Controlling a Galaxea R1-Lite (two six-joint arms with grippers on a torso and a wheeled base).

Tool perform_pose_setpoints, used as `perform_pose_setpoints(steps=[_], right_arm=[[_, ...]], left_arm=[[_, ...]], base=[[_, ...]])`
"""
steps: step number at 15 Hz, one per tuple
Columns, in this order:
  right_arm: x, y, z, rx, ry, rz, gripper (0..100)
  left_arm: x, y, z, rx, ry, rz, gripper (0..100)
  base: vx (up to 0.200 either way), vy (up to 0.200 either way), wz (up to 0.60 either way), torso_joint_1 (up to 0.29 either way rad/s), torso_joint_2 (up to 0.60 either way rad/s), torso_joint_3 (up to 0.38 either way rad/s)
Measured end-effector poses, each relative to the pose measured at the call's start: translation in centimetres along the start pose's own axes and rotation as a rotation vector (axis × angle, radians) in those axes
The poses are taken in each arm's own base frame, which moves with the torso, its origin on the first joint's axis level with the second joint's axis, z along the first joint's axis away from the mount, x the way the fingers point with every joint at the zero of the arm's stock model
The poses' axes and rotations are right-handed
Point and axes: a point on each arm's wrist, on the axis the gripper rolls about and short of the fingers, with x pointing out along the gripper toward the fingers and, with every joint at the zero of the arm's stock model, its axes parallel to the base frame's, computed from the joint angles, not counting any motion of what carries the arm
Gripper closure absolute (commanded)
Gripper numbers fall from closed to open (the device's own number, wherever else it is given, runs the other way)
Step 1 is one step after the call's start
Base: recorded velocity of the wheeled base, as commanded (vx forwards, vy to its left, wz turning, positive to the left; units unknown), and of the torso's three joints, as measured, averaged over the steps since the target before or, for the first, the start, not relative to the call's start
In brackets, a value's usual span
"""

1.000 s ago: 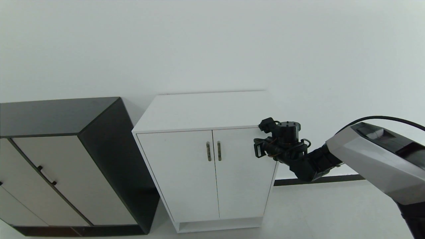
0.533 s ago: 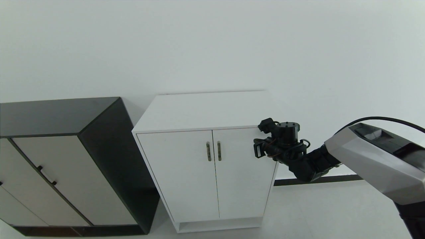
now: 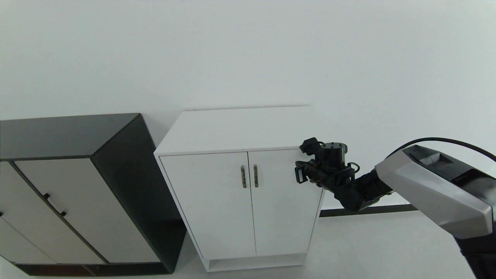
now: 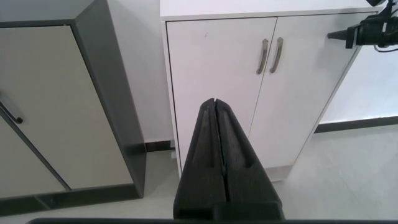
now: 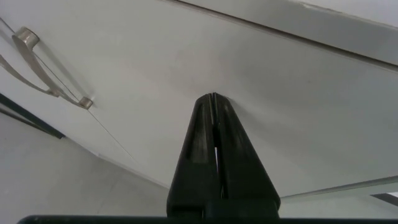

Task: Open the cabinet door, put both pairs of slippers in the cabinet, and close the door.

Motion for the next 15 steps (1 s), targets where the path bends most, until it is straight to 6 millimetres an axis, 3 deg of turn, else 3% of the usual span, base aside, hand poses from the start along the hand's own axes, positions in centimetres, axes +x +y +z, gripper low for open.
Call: perform_pose_setpoints(steps=[3,9,12,15], right_arm=[[-0.4,0.0,-0.4,-0.001,0.019,0.001,100],[-3.9,0.6,0.4,-0.003,0.012,0.014,100],[-7.0,0.5,-0.6,-0.006,0.045,0.006,100],[-11.9,-0.2,-1.1,-0.006,0.102,-0.006,100]], left_arm=[[0.0,0.0,0.0,0.000,0.000,0.000,100],[0.0,0.0,0.0,0.000,0.000,0.000,100],[0.0,0.0,0.0,0.001,0.000,0.000,100],[0.0,0.0,0.0,0.001,0.000,0.000,100]], base=[[0.000,0.000,0.00,0.000,0.00,0.000],[0.000,0.000,0.00,0.000,0.00,0.000],[0.000,0.000,0.00,0.000,0.00,0.000],[0.000,0.000,0.00,0.000,0.00,0.000]])
